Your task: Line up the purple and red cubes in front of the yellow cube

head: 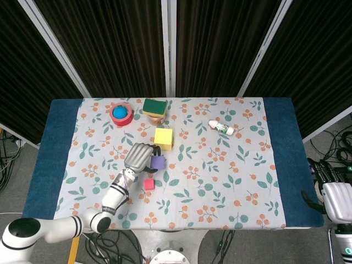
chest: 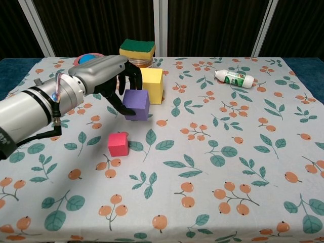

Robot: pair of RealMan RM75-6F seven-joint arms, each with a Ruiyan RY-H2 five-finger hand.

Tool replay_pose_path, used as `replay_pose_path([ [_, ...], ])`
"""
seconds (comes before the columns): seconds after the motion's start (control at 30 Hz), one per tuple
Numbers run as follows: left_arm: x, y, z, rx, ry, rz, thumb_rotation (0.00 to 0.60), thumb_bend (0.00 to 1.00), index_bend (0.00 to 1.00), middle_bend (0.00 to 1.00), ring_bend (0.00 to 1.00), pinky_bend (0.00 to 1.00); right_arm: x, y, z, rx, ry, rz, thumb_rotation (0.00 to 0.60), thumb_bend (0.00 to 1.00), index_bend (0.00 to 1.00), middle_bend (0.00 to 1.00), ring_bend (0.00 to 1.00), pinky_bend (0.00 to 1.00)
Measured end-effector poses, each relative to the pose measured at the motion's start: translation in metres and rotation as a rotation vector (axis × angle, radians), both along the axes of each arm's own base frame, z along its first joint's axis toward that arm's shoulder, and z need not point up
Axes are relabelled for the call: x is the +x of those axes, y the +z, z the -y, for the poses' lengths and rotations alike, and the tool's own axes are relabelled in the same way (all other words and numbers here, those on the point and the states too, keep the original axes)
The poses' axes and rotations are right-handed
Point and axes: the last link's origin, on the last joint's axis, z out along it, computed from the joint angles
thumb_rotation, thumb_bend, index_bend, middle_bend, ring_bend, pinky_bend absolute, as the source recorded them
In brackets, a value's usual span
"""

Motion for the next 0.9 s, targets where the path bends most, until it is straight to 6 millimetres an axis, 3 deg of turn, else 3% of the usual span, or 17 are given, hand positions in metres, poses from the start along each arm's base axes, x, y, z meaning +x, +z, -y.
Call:
replay_pose_path([
  [0.57, 0.019, -0.021, -0.01, 0.014, -0.012, -0.063, 0.6, 0.12, 0.53, 0.54, 0.57, 0.53, 0.001, 0.003, -0.004, -0.01, -0.009, -0.01, 0.6, 0.22, 0.0, 0.14, 0.06, 0.19],
  [0.9, 0.019, -0.022, -0.005, 0.024, -0.028, -0.085, 0.6, 0.11, 0.43, 0.37, 0.54, 0.53, 0.001, 0.004, -0.006, -0.012, -0.009, -0.009, 0.6, 0.22, 0.0, 0.14, 0.07, 0.19],
])
